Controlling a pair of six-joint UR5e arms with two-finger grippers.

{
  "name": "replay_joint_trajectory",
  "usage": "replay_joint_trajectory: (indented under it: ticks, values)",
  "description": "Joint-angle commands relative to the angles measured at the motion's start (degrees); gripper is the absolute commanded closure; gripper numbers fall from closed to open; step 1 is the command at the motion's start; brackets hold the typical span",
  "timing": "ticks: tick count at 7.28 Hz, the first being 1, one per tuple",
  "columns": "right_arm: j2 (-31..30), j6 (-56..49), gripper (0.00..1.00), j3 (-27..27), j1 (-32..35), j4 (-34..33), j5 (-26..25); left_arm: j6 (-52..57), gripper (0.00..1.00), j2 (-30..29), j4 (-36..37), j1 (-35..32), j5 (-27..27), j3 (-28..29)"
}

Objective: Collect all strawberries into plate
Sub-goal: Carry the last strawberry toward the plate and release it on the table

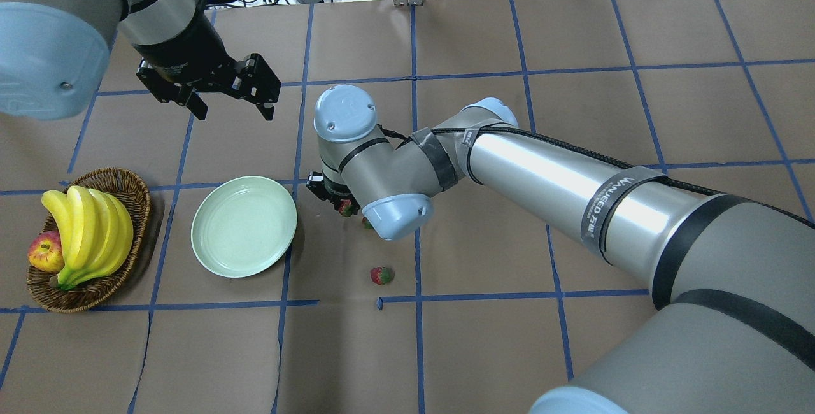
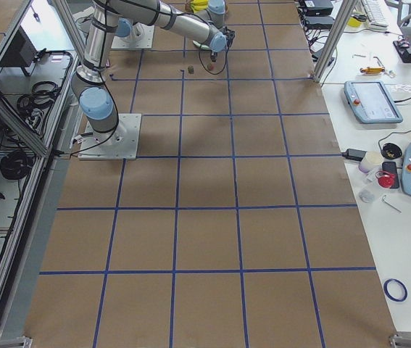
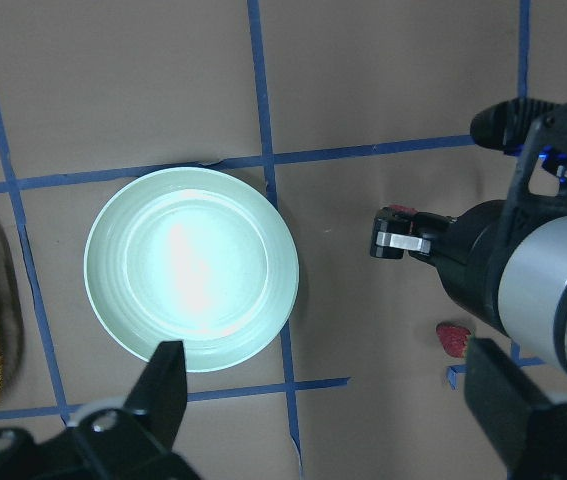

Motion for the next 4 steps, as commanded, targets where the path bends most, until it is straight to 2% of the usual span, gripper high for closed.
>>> replay_joint_trajectory:
  ticks: [1, 3, 4]
  values:
    - [0.17, -0.27, 0.02, 0.15, 0.27, -0.2, 1.13, 0.0, 0.0, 0.03, 0.0, 0.0, 0.0, 0.0]
    - [-0.45, -0.63, 0.0, 0.33, 0.1, 0.58, 0.26, 0.0, 0.0, 0.03, 0.0, 0.0, 0.0, 0.0]
    - [-2.8, -1.58, 0.0, 0.5, -0.6, 1.28, -0.62, 0.0, 0.0, 0.11, 0.0, 0.0, 0.0, -0.09]
